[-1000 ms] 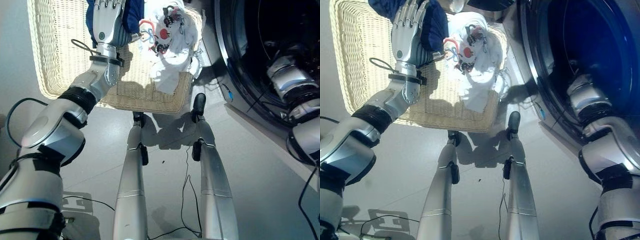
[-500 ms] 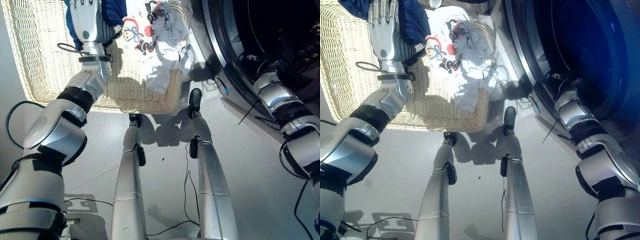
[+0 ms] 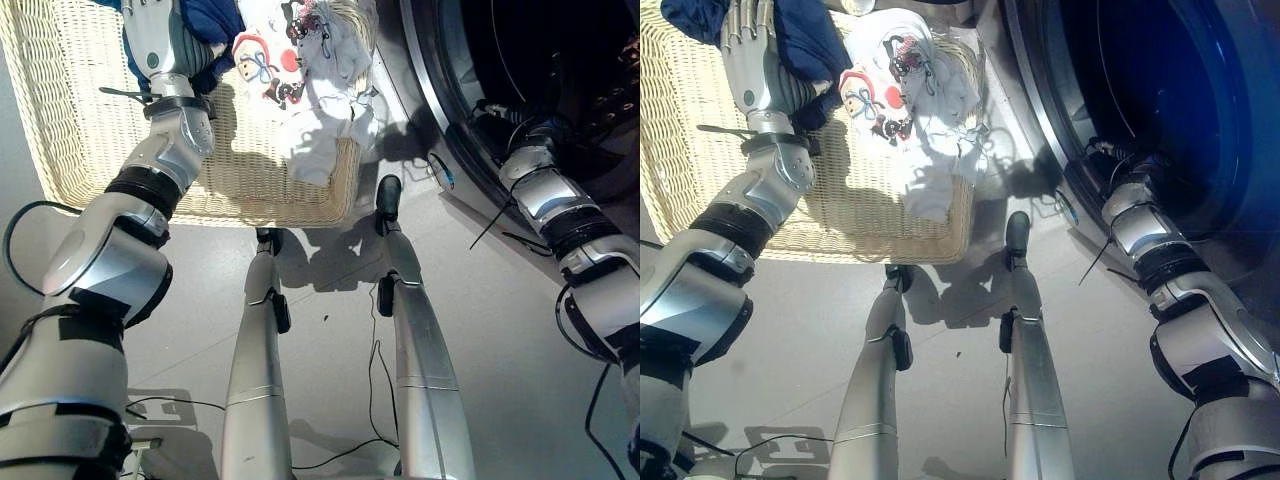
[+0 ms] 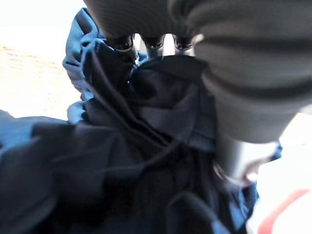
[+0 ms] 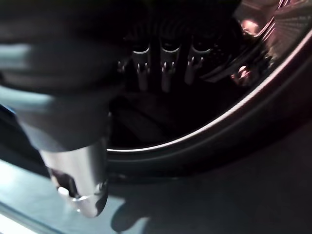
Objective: Put the clothes into the washing machine.
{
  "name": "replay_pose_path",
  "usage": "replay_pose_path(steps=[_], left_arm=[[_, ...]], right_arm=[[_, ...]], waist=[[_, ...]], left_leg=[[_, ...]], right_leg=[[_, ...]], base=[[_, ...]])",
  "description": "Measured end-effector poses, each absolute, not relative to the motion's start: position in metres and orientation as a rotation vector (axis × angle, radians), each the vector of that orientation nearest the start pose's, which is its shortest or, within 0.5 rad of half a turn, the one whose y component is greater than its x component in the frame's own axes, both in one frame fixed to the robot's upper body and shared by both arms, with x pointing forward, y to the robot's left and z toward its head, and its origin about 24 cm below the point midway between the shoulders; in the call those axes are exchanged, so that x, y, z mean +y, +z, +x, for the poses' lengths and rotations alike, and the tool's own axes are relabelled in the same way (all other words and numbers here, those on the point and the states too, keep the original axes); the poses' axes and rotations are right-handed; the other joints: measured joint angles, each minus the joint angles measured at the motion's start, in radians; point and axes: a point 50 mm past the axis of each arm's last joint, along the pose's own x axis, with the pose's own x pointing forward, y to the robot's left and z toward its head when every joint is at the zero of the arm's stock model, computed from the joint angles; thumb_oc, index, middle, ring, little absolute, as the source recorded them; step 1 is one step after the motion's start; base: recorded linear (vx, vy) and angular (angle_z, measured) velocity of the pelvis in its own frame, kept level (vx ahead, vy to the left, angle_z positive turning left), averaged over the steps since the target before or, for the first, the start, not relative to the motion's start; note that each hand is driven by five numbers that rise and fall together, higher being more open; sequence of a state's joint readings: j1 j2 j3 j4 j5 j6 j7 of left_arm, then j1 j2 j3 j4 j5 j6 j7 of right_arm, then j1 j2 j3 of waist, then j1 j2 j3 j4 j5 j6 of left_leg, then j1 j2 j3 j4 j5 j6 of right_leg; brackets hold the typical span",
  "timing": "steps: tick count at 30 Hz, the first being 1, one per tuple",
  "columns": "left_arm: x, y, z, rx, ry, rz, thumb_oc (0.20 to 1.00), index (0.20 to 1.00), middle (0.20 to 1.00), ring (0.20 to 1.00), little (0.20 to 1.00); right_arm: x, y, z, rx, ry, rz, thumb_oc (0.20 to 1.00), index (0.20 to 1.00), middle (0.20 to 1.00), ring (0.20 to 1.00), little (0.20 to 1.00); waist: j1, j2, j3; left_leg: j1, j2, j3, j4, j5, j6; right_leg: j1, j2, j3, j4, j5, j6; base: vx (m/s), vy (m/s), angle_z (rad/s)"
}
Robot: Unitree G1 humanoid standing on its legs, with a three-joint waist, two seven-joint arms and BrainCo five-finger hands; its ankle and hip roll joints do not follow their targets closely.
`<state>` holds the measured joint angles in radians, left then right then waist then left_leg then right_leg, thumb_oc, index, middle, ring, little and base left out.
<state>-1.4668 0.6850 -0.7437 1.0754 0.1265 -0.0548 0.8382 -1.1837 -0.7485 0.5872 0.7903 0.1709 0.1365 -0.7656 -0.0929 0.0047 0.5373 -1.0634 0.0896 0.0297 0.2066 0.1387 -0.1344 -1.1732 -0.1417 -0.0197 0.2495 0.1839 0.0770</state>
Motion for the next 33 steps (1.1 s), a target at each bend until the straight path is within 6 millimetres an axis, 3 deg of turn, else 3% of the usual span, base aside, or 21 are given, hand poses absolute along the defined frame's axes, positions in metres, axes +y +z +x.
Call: replay_pose_path(steps=[6, 11, 14, 20, 24, 27, 30, 33], left_arm=[[0.228, 0.364, 0.385, -0.776, 0.821, 0.947, 0.200, 0.200, 0.200, 0.200, 0.200], [0.229, 0.364, 0.384, -0.775, 0.802, 0.901, 0.200, 0.200, 0.200, 0.200, 0.200], [0.231, 0.361, 0.384, -0.776, 0.786, 0.851, 0.200, 0.200, 0.200, 0.200, 0.200], [0.233, 0.354, 0.382, -0.804, 0.743, 0.752, 0.200, 0.200, 0.200, 0.200, 0.200], [0.235, 0.341, 0.379, -0.824, 0.700, 0.607, 0.200, 0.200, 0.200, 0.200, 0.200], [0.238, 0.315, 0.379, -0.794, 0.672, 0.504, 0.200, 0.200, 0.200, 0.200, 0.200], [0.233, 0.283, 0.374, -0.823, 0.672, 0.338, 0.200, 0.200, 0.200, 0.200, 0.200], [0.226, 0.267, 0.367, -0.859, 0.673, 0.230, 0.200, 0.200, 0.200, 0.200, 0.200]], right_arm=[[-0.244, 0.285, 0.383, -0.511, -0.779, -0.679, 1.000, 1.000, 1.000, 1.000, 1.000], [-0.245, 0.288, 0.380, -0.548, -0.790, -0.631, 1.000, 1.000, 1.000, 1.000, 1.000], [-0.234, 0.287, 0.375, -0.616, -0.766, -0.542, 1.000, 1.000, 1.000, 1.000, 1.000], [-0.238, 0.281, 0.368, -0.653, -0.788, -0.476, 1.000, 1.000, 1.000, 1.000, 1.000], [-0.236, 0.281, 0.359, -0.714, -0.795, -0.401, 1.000, 1.000, 1.000, 1.000, 1.000], [-0.235, 0.281, 0.354, -0.743, -0.820, -0.330, 1.000, 1.000, 1.000, 1.000, 1.000], [-0.240, 0.269, 0.348, -0.737, -0.857, -0.287, 1.000, 1.000, 1.000, 1.000, 1.000], [-0.241, 0.259, 0.343, -0.739, -0.882, -0.253, 1.000, 1.000, 1.000, 1.000, 1.000]], waist=[[-0.002, 0.001, -0.002], [-0.001, 0.001, -0.002], [-0.003, 0.001, -0.002], [-0.001, 0.001, -0.002], [0.000, 0.001, -0.002], [0.001, 0.001, -0.002], [0.018, 0.001, -0.002], [0.029, 0.001, -0.002]], left_leg=[[0.000, 0.000, 0.002, 0.003, -0.001, -0.001], [0.001, 0.000, 0.002, 0.004, -0.001, -0.001], [0.003, 0.000, 0.005, 0.005, -0.001, -0.002], [0.005, 0.000, 0.007, 0.006, -0.001, -0.002], [0.006, 0.000, 0.007, 0.004, -0.001, -0.002], [0.007, 0.001, 0.008, 0.002, -0.001, -0.002], [0.007, 0.001, 0.007, -0.002, -0.001, -0.002], [0.008, 0.001, 0.003, -0.004, -0.001, -0.002]], right_leg=[[-0.003, 0.003, 0.007, 0.000, 0.000, 0.000], [-0.002, 0.003, 0.007, 0.001, 0.001, -0.001], [-0.002, 0.003, 0.010, 0.004, 0.001, -0.001], [-0.002, 0.003, 0.011, 0.005, 0.001, -0.001], [-0.002, 0.003, 0.011, 0.005, 0.001, -0.001], [-0.002, 0.003, 0.011, 0.005, 0.000, -0.001], [-0.003, 0.003, 0.011, 0.007, -0.002, -0.001], [-0.005, 0.003, 0.009, 0.015, -0.008, -0.001]], base=[[0.00, 0.004, -0.01], [0.00, 0.000, 0.00], [0.00, 0.000, 0.00], [0.00, 0.000, 0.00], [0.00, 0.000, 0.00], [0.00, 0.000, 0.00], [0.00, -0.021, 0.00], [0.00, -0.020, 0.02]])
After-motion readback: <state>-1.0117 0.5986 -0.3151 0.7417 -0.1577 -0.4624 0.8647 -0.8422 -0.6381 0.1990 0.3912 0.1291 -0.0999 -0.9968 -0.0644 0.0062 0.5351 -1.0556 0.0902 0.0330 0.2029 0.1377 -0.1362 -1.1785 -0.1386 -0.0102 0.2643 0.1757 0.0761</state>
